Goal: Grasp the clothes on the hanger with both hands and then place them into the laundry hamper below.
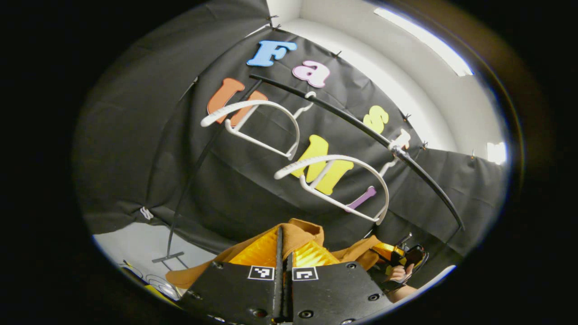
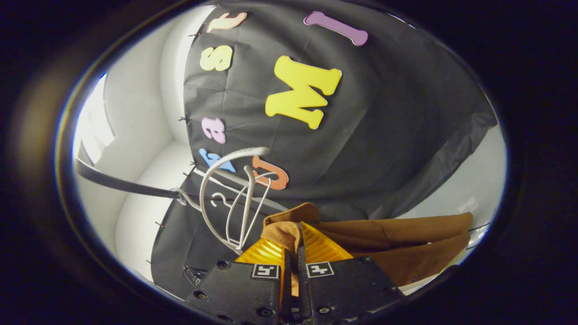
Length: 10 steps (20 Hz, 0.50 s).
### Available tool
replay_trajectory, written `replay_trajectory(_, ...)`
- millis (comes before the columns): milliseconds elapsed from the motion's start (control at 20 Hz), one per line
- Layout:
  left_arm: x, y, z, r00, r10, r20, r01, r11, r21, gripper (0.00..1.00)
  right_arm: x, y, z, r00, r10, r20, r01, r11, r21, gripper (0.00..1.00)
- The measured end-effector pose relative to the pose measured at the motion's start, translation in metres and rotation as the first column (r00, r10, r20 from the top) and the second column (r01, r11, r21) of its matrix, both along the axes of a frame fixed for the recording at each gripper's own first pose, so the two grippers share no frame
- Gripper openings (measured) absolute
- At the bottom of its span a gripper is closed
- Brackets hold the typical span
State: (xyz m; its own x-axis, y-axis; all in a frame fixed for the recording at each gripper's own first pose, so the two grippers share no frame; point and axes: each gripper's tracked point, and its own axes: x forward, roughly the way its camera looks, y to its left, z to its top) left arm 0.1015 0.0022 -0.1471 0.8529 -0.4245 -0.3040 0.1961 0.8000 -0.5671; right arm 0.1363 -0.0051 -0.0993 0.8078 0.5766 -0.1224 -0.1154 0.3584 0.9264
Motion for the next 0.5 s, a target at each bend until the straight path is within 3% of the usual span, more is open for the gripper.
replay_trajectory(500,-0.035,-0.06,0.014,0.988,-0.151,0.011,0.151,0.988,0.041,0.01,-0.046,0.084,0.005,0.982,0.188,0.034,-0.182,0.974,-0.133,0.08)
